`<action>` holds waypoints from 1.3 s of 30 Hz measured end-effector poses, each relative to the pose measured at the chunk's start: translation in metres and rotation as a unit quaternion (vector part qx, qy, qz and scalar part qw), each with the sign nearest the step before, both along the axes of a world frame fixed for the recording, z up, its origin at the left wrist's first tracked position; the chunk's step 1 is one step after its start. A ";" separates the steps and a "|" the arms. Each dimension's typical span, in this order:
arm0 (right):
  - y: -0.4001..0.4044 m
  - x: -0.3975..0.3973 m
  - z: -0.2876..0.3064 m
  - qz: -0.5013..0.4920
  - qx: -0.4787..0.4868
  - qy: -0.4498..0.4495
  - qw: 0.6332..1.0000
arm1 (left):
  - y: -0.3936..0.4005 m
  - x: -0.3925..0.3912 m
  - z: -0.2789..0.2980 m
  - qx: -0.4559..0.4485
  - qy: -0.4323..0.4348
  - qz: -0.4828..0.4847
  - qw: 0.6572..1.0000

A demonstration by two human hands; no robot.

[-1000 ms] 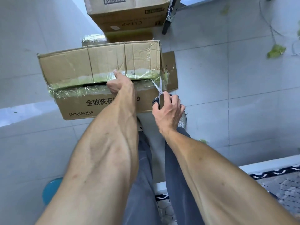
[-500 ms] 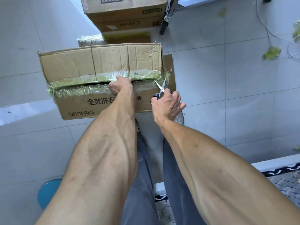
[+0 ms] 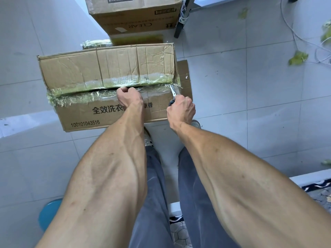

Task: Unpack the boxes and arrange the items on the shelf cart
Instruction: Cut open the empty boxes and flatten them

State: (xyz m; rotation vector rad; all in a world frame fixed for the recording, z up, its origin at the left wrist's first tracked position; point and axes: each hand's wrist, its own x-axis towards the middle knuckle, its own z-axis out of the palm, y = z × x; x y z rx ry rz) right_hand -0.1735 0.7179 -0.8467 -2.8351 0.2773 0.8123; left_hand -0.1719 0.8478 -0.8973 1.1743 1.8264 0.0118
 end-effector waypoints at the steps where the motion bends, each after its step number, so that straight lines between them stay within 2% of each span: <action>1: 0.002 0.001 -0.001 -0.015 0.004 -0.007 1.000 | -0.002 0.000 0.001 -0.015 -0.033 0.029 0.999; 4: 0.009 0.004 -0.005 -0.035 -0.011 -0.037 0.999 | -0.007 0.010 0.007 -0.073 -0.103 0.095 0.987; 10: 0.006 0.007 -0.005 -0.015 -0.033 -0.059 0.998 | -0.019 0.040 0.021 -0.105 -0.091 0.149 0.979; 13: 0.002 0.008 -0.005 -0.021 -0.034 -0.071 0.997 | -0.022 0.039 0.022 -0.118 -0.111 0.166 0.973; 17: 0.012 0.017 -0.004 -0.031 -0.031 -0.083 0.996 | -0.024 0.048 0.027 -0.124 -0.131 0.124 0.976; 20: 0.016 0.027 -0.003 -0.020 -0.039 -0.081 0.996 | -0.030 0.057 0.029 -0.107 -0.116 0.101 0.982; 28: -0.007 0.021 -0.002 0.075 -0.002 -0.011 0.997 | -0.042 0.053 0.026 -0.091 -0.069 0.125 0.986; 33: -0.016 0.019 -0.004 0.044 0.013 -0.008 0.999 | -0.047 0.042 0.024 -0.095 -0.077 0.101 0.987; 39: -0.006 0.036 -0.008 0.034 -0.014 -0.020 0.999 | -0.040 0.049 0.025 -0.082 -0.078 0.094 0.989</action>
